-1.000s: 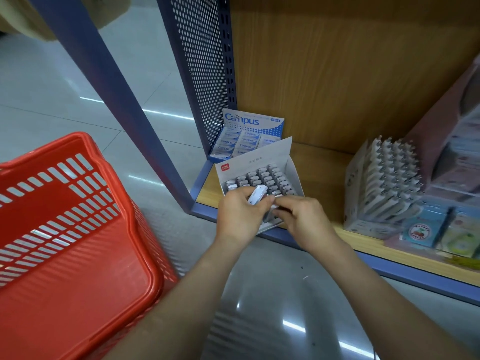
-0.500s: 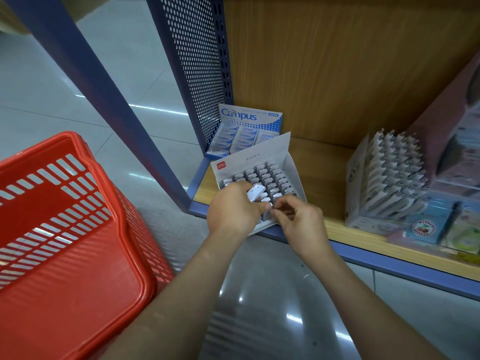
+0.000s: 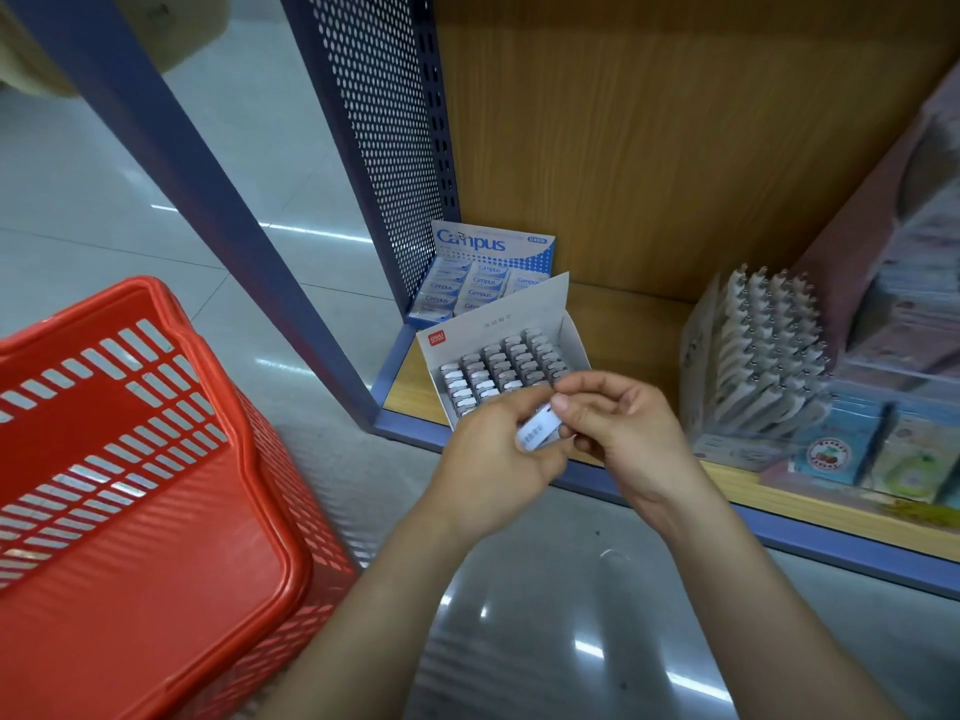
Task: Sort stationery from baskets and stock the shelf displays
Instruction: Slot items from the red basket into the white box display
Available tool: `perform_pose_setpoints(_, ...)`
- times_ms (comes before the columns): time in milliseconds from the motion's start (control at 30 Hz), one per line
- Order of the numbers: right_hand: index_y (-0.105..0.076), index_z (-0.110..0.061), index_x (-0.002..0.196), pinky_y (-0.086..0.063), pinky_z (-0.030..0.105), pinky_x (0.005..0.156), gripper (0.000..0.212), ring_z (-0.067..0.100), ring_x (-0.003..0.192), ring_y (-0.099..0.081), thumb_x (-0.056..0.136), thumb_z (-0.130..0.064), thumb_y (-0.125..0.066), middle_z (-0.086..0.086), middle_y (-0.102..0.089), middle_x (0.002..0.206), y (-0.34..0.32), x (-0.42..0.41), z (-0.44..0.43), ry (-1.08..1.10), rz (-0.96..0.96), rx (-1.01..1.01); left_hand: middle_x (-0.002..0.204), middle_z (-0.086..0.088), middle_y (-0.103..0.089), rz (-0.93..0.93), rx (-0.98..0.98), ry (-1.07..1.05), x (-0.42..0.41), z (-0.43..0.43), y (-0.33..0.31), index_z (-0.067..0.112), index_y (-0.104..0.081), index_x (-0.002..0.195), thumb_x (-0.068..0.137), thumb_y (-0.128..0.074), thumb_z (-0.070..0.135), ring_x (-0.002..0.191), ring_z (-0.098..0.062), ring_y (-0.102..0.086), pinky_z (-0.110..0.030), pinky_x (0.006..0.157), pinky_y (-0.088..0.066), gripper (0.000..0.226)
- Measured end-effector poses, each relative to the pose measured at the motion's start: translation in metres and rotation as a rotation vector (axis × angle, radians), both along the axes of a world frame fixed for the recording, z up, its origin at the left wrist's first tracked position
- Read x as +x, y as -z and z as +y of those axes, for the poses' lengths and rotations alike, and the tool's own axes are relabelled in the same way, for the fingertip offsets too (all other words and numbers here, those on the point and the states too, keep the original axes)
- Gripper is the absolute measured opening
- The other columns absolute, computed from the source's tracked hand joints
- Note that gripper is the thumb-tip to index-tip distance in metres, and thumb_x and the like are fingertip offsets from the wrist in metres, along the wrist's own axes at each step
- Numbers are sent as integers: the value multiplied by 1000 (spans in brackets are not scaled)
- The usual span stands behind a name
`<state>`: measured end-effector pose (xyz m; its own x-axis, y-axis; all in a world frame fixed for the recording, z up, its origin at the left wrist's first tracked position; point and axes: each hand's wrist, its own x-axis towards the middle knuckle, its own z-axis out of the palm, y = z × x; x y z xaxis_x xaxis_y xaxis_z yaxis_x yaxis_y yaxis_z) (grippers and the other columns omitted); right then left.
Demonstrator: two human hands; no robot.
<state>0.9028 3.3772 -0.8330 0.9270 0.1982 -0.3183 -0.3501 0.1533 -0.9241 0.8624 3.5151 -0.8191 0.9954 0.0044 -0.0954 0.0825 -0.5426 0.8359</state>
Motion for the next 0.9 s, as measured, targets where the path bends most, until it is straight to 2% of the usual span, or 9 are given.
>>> perform_pose_setpoints(67, -66, -8, 94, -45, 14, 47, 13, 5, 49, -57, 87, 4, -64, 0, -66, 62, -1, 2, -6, 78, 17, 38, 84, 13, -65, 24, -156, -89, -2, 5, -3, 45, -61, 96, 81, -76, 16, 73, 3, -59, -17, 71, -50, 37)
perform_pose_setpoints(133, -67, -7, 95, -49, 15, 49, 14, 7, 50, -58, 88, 4, -62, 3, -65, 66, -3, 2, -10, 116, 36, 86, 85, 18, -66, -14, -160, -130, -5, 8, 0, 42, -63, 96, 78, -79, 10, 73, 4, -61, -11, 70, -49, 40)
perform_pose_setpoints(267, -67, -2, 101, -55, 18, 62, 29, 13, 66, -67, 72, -6, -71, 8, -69, 79, -9, -2, -16, 24, 48, 317, 79, 11, -69, -24, -310, -193, -8, 6, 4, 29, -72, 101, 86, -72, 14, 73, -5, -64, -24, 76, -54, 21)
perform_pose_setpoints(400, -69, -2, 96, -56, 18, 61, 42, 14, 68, -70, 57, -14, -76, 15, -73, 92, -9, 0, -21, 21, 87, 400, 74, 12, -68, 7, -451, -171, -9, -3, 5, 22, -74, 99, 91, -65, 11, 69, -2, -60, -22, 72, -50, 17)
perform_pose_setpoints(467, -65, -2, 95, -55, 16, 58, 33, 12, 63, -69, 65, -11, -73, 12, -74, 85, -4, 4, -22, 83, 57, 362, 89, 14, -72, -41, -316, -166, -8, -4, 10, 19, -76, 103, 88, -70, 17, 86, -2, -63, -21, 83, -47, 17)
perform_pose_setpoints(533, -64, -4, 90, -54, 15, 58, 13, 10, 60, -67, 78, -3, -67, 7, -73, 76, 3, 10, -25, 155, -22, 228, 100, 14, -67, -149, 16, -232, -4, 3, 17, 24, -76, 102, 82, -77, 21, 98, -7, -56, -13, 90, -39, 20)
perform_pose_setpoints(600, -64, -7, 85, -54, 15, 60, 12, 9, 59, -65, 87, 5, -62, 3, -69, 69, 13, 14, -26, 195, -87, 49, 105, 11, -60, -225, 265, -316, -2, 14, 23, 27, -76, 99, 76, -81, 21, 103, -12, -46, -2, 89, -24, 25)
perform_pose_setpoints(700, -67, -9, 85, -54, 17, 62, 19, 10, 59, -64, 88, 8, -61, -1, -69, 68, 30, 15, -21, 146, -126, -119, 113, 2, -58, -189, 356, -340, -3, 26, 34, 27, -75, 99, 73, -83, 21, 109, -21, -43, -8, 87, -22, 27)
perform_pose_setpoints(900, -68, -23, 82, -58, 27, 74, 32, 12, 65, -66, 89, 8, -62, -2, -67, 71, 42, 16, -14, 60, -290, -346, 113, 4, -55, -179, 360, -321, -7, 24, 42, 25, -76, 97, 79, -78, 19, 110, -17, -41, -12, 87, -26, 19)
